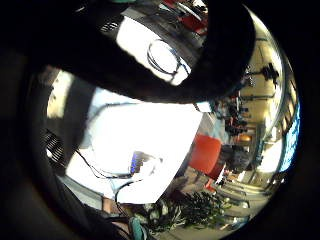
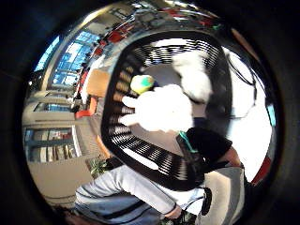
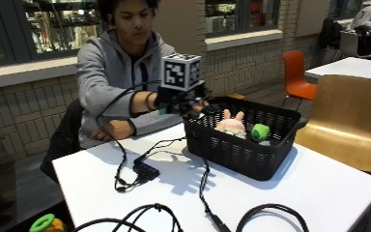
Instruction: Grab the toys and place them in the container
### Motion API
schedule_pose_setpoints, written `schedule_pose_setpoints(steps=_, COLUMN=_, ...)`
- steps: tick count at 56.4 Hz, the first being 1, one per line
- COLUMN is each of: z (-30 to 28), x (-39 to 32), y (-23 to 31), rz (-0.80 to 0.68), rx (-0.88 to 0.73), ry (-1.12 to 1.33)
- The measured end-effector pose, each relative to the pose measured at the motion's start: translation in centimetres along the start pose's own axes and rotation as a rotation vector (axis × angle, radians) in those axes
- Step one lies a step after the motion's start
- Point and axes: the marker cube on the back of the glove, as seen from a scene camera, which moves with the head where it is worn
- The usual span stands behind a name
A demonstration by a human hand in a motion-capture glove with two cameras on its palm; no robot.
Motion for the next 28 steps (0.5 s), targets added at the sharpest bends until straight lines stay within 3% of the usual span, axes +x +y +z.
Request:
schedule_pose_setpoints(steps=6, z=2.2, x=5.8, y=6.1, rz=0.146, rx=-0.028, ry=0.035)
schedule_pose_setpoints(steps=13, z=4.0, x=10.5, y=11.5, rz=0.334, rx=-0.068, ry=-0.086)
schedule_pose_setpoints(steps=28, z=10.3, x=17.1, y=22.5, rz=0.425, rx=0.109, ry=-0.284)
